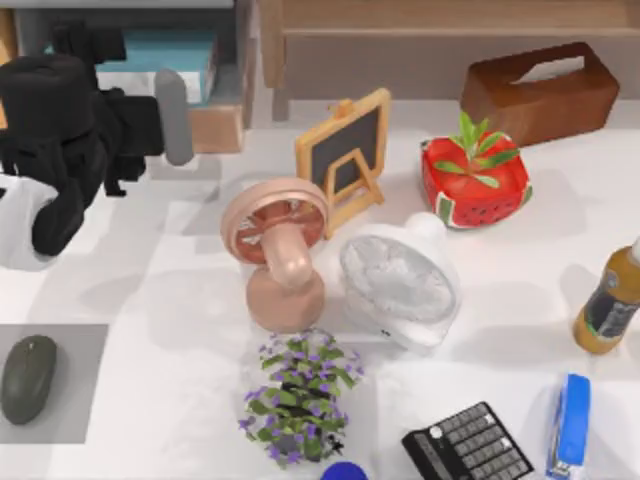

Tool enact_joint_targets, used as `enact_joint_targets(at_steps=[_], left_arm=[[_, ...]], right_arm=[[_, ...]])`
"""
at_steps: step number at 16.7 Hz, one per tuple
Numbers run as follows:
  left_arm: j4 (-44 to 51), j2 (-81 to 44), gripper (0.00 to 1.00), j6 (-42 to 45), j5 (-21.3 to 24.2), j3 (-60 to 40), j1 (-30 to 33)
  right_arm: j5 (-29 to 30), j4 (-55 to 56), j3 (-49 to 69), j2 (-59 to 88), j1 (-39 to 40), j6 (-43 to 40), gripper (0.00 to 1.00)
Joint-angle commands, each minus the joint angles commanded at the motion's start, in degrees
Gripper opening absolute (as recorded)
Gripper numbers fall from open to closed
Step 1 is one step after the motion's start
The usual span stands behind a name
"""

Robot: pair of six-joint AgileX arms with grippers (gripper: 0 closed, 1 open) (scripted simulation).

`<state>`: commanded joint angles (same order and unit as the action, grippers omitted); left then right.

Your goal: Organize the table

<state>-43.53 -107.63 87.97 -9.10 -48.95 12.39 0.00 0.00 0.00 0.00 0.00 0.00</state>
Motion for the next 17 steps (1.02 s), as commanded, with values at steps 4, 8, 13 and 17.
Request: enact_joint_targets(at_steps=[4,8,13,17], left_arm=[[0.0,0.0,1.0,0.0,0.0,0.0,0.0],[0.0,0.04,1.0,0.0,0.0,0.06,0.07],[-1.22,4.19,1.0,-0.44,-0.94,4.58,0.12],[-2.76,8.35,1.0,-0.49,-1.69,10.55,1.41]], right_arm=[[0.0,0.0,0.0,0.0,0.0,0.0,1.0],[0.0,0.0,0.0,0.0,0.0,0.0,1.0],[0.0,0.0,0.0,0.0,0.0,0.0,1.0],[0.0,0.0,0.0,0.0,0.0,0.0,1.0]])
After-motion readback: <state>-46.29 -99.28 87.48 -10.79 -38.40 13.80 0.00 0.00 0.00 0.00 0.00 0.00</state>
